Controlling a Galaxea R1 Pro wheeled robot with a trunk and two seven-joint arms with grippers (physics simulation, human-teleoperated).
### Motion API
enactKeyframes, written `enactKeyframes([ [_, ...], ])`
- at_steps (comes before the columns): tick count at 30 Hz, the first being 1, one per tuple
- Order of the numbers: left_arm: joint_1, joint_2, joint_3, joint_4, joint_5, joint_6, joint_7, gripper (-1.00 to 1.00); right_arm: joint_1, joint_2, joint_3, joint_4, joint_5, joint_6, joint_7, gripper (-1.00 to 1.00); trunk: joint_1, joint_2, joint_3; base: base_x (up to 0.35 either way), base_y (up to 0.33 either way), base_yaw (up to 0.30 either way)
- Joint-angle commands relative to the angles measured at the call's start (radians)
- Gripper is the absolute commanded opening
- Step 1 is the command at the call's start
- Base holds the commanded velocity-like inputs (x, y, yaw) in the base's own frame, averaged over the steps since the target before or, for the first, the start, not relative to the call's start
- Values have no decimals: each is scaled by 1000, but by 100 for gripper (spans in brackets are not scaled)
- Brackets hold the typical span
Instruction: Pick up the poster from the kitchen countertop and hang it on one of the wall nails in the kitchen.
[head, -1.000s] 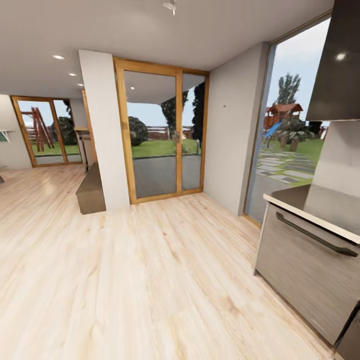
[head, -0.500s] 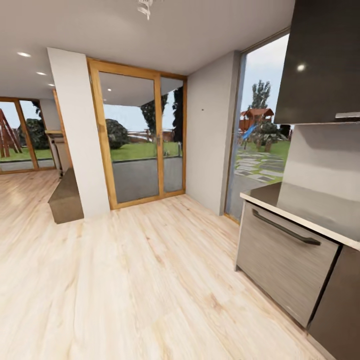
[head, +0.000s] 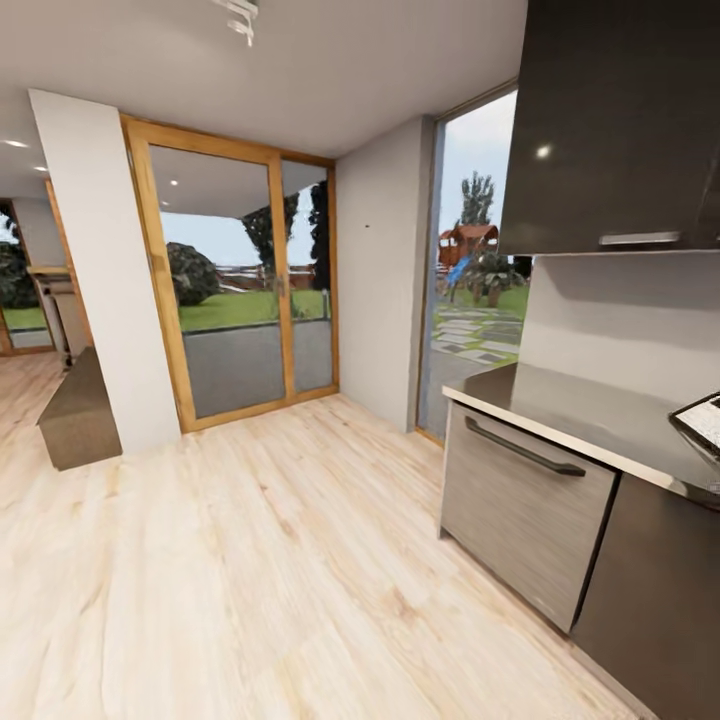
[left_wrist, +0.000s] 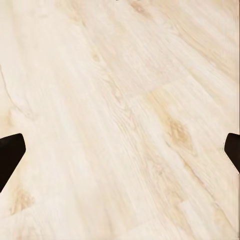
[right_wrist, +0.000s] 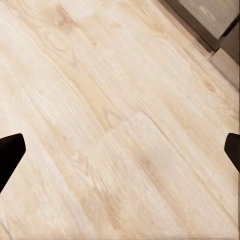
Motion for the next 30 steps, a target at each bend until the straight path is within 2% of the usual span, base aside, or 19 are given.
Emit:
enactKeyframes([
  [1,0,0,1,-1,-1,-1,0,100,-1,0,0,1,0,-3,0,100,0,-1,0,0,0,-237],
  [30,0,0,1,-1,-1,-1,0,100,-1,0,1,3,0,-3,0,100,0,-1,34,0,0,-234],
])
